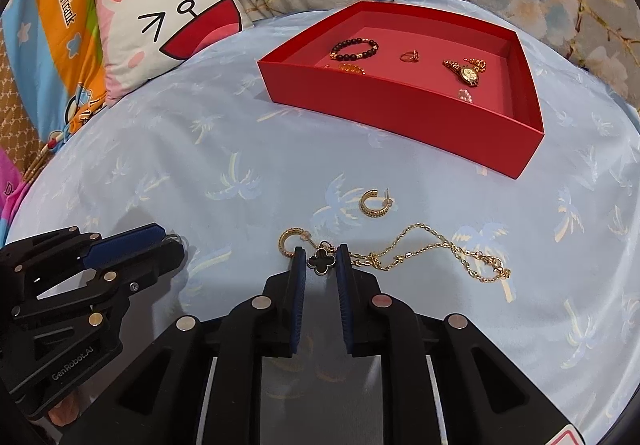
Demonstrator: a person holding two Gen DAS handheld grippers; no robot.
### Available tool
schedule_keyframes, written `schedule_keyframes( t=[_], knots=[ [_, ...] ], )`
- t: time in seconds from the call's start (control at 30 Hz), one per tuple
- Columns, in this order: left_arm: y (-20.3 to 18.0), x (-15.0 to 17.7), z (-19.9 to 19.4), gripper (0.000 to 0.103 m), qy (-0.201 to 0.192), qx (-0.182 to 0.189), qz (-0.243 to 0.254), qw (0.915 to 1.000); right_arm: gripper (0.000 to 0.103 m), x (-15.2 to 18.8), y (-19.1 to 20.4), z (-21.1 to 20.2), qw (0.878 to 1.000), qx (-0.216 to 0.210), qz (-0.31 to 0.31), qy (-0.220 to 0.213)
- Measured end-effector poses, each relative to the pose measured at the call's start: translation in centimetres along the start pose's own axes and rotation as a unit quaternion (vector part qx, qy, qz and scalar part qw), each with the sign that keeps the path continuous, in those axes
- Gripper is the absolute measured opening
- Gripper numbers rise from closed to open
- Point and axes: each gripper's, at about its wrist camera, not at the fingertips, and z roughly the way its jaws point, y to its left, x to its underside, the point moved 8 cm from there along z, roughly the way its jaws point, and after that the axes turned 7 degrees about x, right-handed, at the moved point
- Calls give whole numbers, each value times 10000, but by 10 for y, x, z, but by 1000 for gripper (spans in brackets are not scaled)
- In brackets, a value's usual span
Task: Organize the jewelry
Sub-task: 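Grasp the black clover necklace with the right tool while the left tool holds the silver ring, then carry the clover necklace into the tray with the right tool while the left drops the ring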
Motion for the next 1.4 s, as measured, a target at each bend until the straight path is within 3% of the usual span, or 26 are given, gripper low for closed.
schedule_keyframes(
  t=[0.33,0.6,0.83,0.9,1.1,1.2,1.3,1.4],
  knots=[
    [1,-1,-1,19,7,22,-38,10000,13,-3,-16,-16,9995,-64,269,-123],
    [-8,-25,-17,19,-52,368,39,9993,13,-52,-59,-85,9955,-64,595,-732],
    [-28,-95,-29,19,-233,786,388,9959,12,-125,-99,-134,9901,139,619,-1253],
    [-35,-122,-27,19,-314,849,499,9946,0,-145,-107,-137,9892,201,618,-1316],
    [-53,-195,-3,19,-582,804,702,9926,0,-196,-130,-119,9871,352,745,-1371],
    [-54,-209,11,19,-545,850,567,9933,0,-190,-135,-102,9881,292,881,-1224],
    [-53,-205,10,19,-626,888,575,9924,2,-151,-131,-81,9917,304,759,-988],
    [-51,-193,11,19,-643,814,639,9925,17,-101,-129,-56,9942,416,683,-723]
  ],
)
